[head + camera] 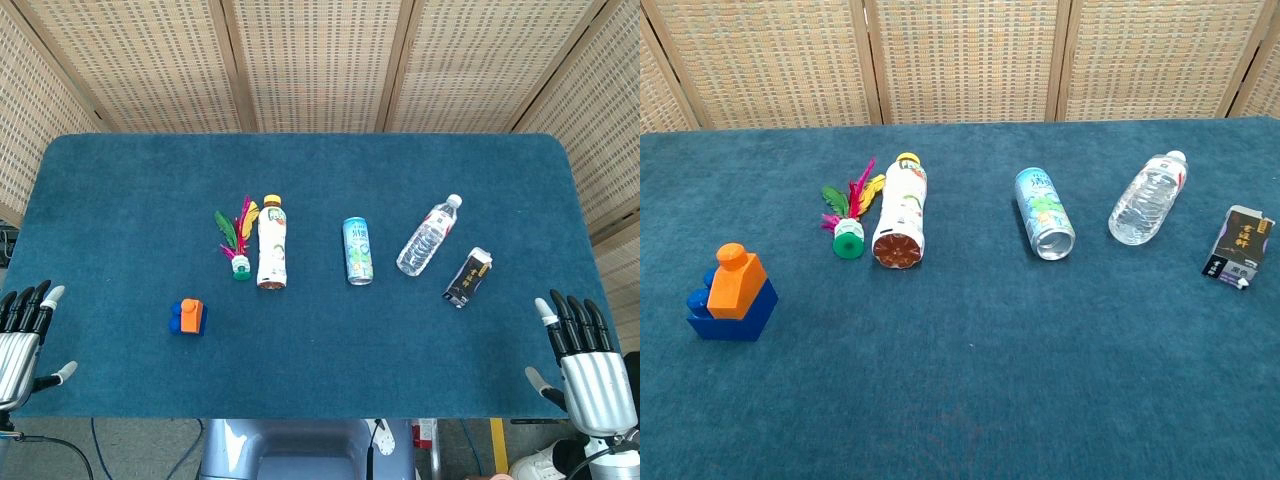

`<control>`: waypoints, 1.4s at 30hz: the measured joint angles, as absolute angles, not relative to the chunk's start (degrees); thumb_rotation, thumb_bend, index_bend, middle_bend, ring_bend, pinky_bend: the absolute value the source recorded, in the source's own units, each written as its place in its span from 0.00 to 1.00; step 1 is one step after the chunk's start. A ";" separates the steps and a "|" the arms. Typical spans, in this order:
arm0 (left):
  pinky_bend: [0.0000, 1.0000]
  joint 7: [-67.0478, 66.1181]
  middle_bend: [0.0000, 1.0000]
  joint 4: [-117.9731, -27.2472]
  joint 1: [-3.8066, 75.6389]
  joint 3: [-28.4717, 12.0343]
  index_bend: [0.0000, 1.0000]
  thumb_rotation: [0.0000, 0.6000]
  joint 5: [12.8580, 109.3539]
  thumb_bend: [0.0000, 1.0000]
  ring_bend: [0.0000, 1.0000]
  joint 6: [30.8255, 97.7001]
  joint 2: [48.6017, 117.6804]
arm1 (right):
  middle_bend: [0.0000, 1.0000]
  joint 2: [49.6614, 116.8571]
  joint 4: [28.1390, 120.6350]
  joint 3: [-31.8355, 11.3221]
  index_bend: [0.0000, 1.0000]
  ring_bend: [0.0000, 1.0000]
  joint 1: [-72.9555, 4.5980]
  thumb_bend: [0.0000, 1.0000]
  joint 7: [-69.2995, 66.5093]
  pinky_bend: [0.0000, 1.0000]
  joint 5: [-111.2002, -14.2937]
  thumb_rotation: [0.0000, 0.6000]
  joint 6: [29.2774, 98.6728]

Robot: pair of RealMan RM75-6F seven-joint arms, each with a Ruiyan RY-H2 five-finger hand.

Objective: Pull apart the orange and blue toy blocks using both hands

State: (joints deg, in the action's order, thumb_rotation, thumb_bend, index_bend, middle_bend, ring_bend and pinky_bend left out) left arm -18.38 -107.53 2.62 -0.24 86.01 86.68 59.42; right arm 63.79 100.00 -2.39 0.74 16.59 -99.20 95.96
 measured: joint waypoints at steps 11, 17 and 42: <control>0.00 -17.36 0.00 -106.83 5.20 -0.74 0.00 1.00 85.62 0.03 0.00 82.21 59.85 | 0.00 63.88 100.11 -2.30 0.00 0.00 0.61 0.00 16.36 0.00 -98.98 1.00 95.30; 0.00 -19.04 0.00 -107.16 11.19 -2.19 0.00 1.00 80.71 0.02 0.00 70.80 60.72 | 0.00 64.01 100.08 -2.49 0.00 0.00 0.17 0.00 16.06 0.00 -98.14 1.00 94.25; 0.00 -21.36 0.19 -97.75 31.44 -6.17 0.14 1.00 62.05 0.02 0.00 48.93 72.88 | 0.00 64.25 99.61 -2.80 0.00 0.00 -0.44 0.00 15.19 0.00 -96.34 1.00 92.80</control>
